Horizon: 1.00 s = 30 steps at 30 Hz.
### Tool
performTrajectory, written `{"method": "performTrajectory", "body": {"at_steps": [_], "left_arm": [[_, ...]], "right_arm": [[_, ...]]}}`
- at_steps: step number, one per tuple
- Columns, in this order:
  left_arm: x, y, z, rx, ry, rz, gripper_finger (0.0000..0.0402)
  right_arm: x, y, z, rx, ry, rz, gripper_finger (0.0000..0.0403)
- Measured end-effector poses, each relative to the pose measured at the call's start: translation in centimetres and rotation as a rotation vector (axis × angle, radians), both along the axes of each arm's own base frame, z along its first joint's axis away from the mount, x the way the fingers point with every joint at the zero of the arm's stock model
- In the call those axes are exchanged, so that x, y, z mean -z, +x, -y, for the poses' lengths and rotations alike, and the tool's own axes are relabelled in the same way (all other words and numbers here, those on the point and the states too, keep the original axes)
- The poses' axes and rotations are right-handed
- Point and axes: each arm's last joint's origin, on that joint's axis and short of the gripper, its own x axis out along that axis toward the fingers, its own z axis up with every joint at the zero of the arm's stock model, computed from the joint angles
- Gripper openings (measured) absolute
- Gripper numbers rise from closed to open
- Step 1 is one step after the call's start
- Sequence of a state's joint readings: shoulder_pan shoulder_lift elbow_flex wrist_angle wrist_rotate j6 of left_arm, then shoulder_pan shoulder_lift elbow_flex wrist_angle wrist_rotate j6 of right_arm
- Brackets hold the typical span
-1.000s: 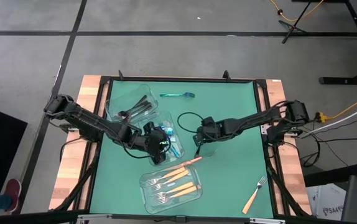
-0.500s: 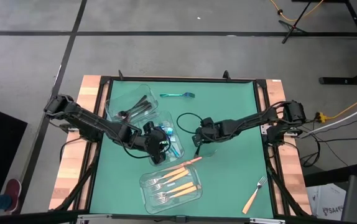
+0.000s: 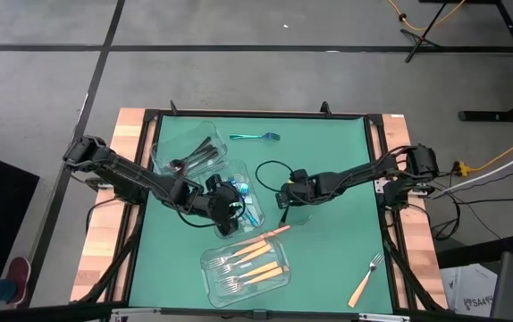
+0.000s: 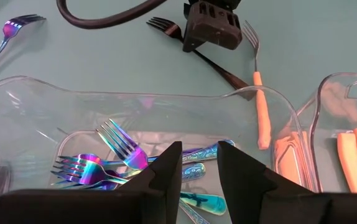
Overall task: Sort silverware by color (type)
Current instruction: Put the black fork into the top transparent bin
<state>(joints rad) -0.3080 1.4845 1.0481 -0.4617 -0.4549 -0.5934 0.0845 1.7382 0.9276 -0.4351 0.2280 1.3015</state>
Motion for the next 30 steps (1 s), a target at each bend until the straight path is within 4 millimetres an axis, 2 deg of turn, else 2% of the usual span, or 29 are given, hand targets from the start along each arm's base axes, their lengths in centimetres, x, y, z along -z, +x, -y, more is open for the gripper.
{"method": "performTrajectory", "body": {"at_steps": [23,30], "left_arm": [[0.0,0.0,0.0,0.0,0.001,0.0,0.0095],[0.0,0.0,0.0,0.0,0.001,0.0,0.0095]], "right_arm": [[0.7,0.3,0.6,0.05,-0.131,0.007,0.0092],[1.2,0.5,1.2,0.044,-0.139,-0.012,0.0052]]}}
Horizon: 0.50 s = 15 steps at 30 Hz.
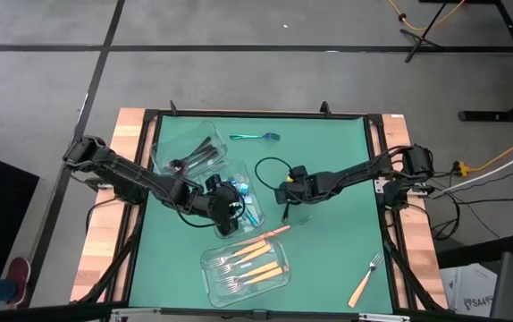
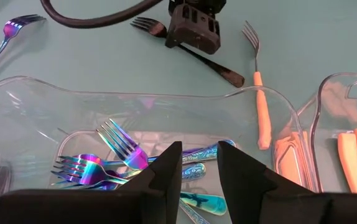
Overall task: Sort silverware by color (type)
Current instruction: Put the black fork into the top transparent bin
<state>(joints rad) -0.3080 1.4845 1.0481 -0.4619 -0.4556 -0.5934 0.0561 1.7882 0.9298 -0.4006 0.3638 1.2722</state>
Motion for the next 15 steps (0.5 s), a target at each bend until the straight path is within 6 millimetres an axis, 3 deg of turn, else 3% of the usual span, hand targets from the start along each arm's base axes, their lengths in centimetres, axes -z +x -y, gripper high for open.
{"method": "performTrajectory", "body": {"at_steps": [7,15], "left_arm": [[0.0,0.0,0.0,0.0,0.0,0.0,0.0095],[0.01,-0.01,0.0,0.0,0.0,-0.002,0.0095]], "right_arm": [[0.1,0.35,0.22,-0.051,-0.052,-0.001,0.0016],[0.16,0.41,0.51,-0.1,-0.152,-0.025,0.0002]]}}
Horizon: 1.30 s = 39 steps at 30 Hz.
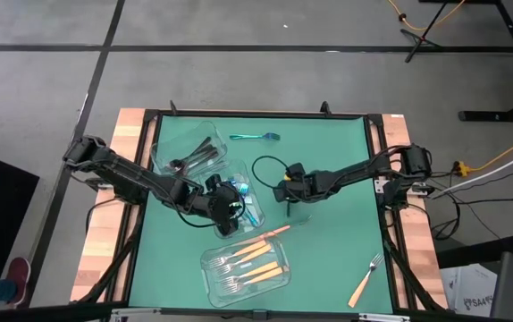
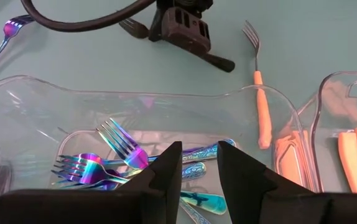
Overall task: Sort silverware by color (type)
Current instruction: Put the black fork into the top transparent bin
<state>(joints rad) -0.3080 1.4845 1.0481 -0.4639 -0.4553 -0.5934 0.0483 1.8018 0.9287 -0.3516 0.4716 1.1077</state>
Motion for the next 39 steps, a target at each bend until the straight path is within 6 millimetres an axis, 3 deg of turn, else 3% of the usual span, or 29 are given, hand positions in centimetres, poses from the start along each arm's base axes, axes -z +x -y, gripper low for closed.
{"method": "performTrajectory", "body": {"at_steps": [25,39], "left_arm": [[0.0,0.0,0.0,-0.005,0.008,-0.004,0.0095],[0.0,0.0,0.0,-0.004,0.009,-0.005,0.0095]], "right_arm": [[-0.2,-0.2,0.1,-0.218,-0.118,-0.13,0.0],[-2.8,0.0,0.1,-0.33,-0.211,-0.121,0.0]]}}
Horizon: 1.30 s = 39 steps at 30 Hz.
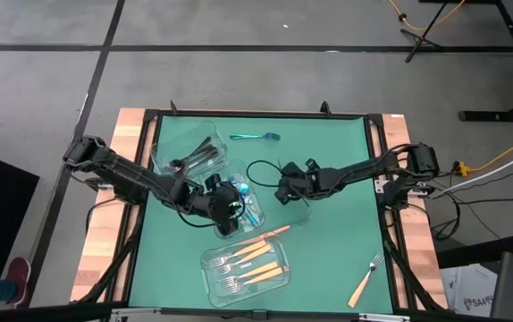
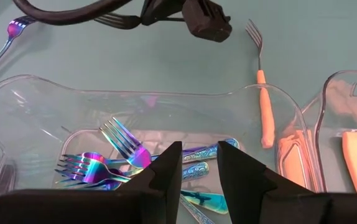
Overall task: Sort silverware by color (type)
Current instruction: Put the black fork into the top transparent bin
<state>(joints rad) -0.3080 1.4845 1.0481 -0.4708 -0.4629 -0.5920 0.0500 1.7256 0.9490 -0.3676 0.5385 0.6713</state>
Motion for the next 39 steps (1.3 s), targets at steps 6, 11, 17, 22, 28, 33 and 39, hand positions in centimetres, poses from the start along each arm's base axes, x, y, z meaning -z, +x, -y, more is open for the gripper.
{"method": "performTrajectory", "body": {"at_steps": [6,11,17,22,28,33,39], "left_arm": [[-0.6,-0.3,-0.1,0.001,-0.007,0.017,0.0095],[-2.5,-1.5,-0.5,0.004,-0.031,0.074,0.0095],[-5.3,-3.3,-1.1,0.001,-0.061,0.18,0.0095],[-7.0,-4.7,-1.5,-0.002,-0.079,0.25,0.0095],[-8.2,-5.7,-1.9,-0.018,-0.079,0.303,0.0095],[-8.6,-5.8,-2.5,-0.056,-0.071,0.328,0.0095],[-8.8,-5.6,-4.0,-0.121,-0.07,0.354,0.0095]], "right_arm": [[-1.5,1.1,0.0,-0.101,-0.073,-0.015,0.0],[-3.3,2.4,-0.1,-0.186,-0.141,-0.014,0.0],[-5.2,3.5,-0.2,-0.304,-0.218,-0.028,0.0],[-6.3,4.1,-0.2,-0.389,-0.278,-0.051,0.0],[-7.1,4.6,-0.3,-0.498,-0.331,-0.08,0.0],[-7.3,5.0,-0.5,-0.636,-0.36,-0.092,0.0],[-7.7,5.5,-0.9,-0.807,-0.404,-0.072,0.0]]}}
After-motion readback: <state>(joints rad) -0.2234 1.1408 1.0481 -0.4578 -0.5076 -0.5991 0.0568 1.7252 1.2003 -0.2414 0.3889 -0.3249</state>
